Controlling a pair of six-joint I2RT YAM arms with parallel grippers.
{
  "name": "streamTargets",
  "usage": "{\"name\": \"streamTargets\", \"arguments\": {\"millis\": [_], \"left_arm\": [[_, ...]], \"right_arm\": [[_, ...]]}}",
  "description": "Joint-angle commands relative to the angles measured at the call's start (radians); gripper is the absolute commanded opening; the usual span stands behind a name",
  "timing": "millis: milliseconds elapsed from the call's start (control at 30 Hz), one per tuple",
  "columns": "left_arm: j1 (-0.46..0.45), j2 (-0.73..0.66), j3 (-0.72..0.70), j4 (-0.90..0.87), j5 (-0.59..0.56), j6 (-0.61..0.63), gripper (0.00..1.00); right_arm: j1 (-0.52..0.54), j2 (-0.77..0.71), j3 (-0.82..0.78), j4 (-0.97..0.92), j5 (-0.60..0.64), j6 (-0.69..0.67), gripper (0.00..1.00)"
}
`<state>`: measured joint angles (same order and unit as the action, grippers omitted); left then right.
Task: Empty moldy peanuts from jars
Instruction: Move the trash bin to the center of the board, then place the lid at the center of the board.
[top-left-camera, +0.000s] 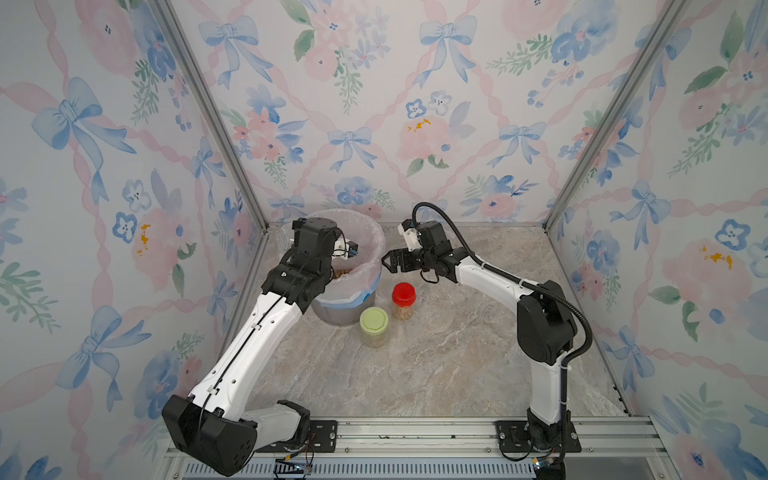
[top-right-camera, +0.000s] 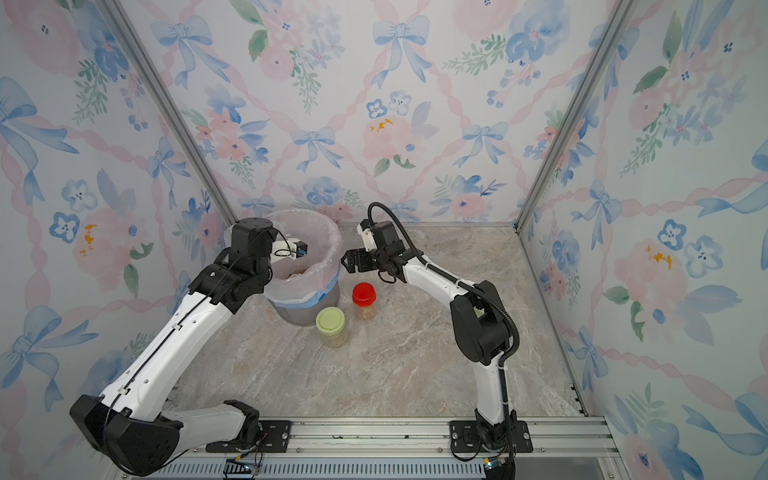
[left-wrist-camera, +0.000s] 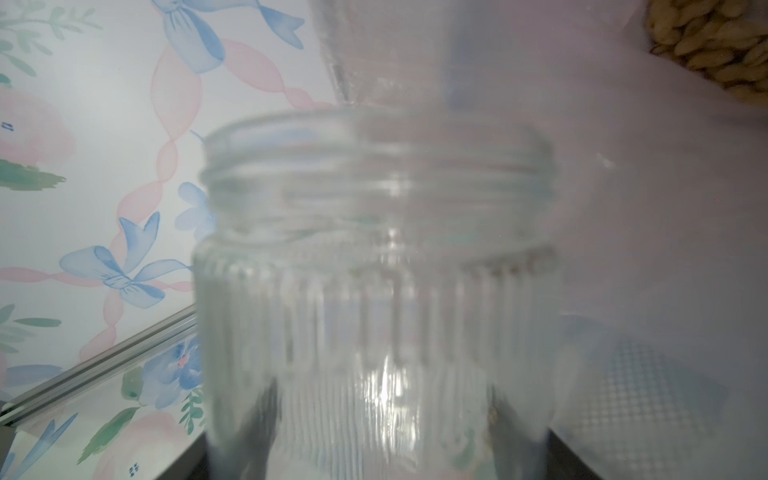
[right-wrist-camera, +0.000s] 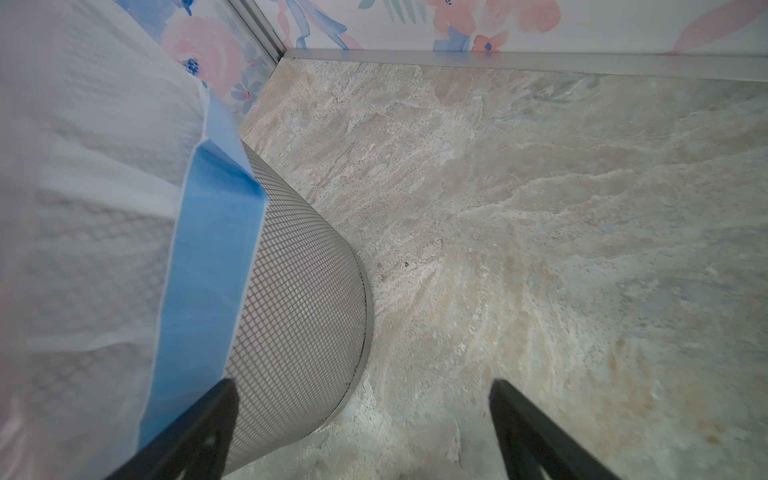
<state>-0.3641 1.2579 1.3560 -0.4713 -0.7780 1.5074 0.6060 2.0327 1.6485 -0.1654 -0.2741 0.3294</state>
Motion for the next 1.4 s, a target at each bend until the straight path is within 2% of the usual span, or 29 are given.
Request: {"name": "streamTargets", "arguments": {"millis": [0,100,200,367,733,900,967,1100,1200,1233,1367], "left_arm": [[0.034,0.025,0.025,0.081,0.006,0.045,0.03],[0.02,0.04,0.049,0.082,-0.008,0.022,0.03],[0.012,0.029,0.041,0.085,0.032,-0.047,0.04],[0.017,-0.002,0.056,0.095,0.335,-0.297,0.06],[0.022,0.009,0.133,0.19,0.674,-0.553,0.05],[0.005,0.014,0.139,0.283,0.88,-0.723,0.08],[-0.024,0.021,0.13,0.325,0.938,-0.78,0.1],[-0.091,0.055,0.125,0.395,1.004,-0.879,0.1],[-0.142,0.102,0.124,0.468,1.022,-0.977,0.1],[-0.164,0.119,0.116,0.507,1.016,-1.034,0.1],[-0.245,0.178,0.082,0.633,0.96,-1.137,0.1]], "right_arm": [[0.015,-0.054,-0.016,-0.004,0.021,-0.007,0.96],[0.014,-0.072,-0.038,0.001,0.034,-0.014,0.96],[0.007,-0.074,-0.038,-0.007,0.041,-0.016,0.96],[-0.024,-0.106,-0.059,-0.03,0.054,-0.03,0.96],[-0.184,-0.302,-0.176,-0.071,0.037,-0.034,0.96],[-0.257,-0.406,-0.191,-0.138,-0.086,-0.049,0.96],[-0.299,-0.458,-0.224,-0.133,-0.185,-0.031,0.96],[-0.373,-0.567,-0.321,-0.069,-0.349,0.028,0.97],[-0.4,-0.652,-0.379,-0.077,-0.371,0.023,0.97],[-0.405,-0.678,-0.393,-0.089,-0.37,0.02,0.97],[-0.413,-0.789,-0.462,-0.093,-0.386,0.017,0.97]]}}
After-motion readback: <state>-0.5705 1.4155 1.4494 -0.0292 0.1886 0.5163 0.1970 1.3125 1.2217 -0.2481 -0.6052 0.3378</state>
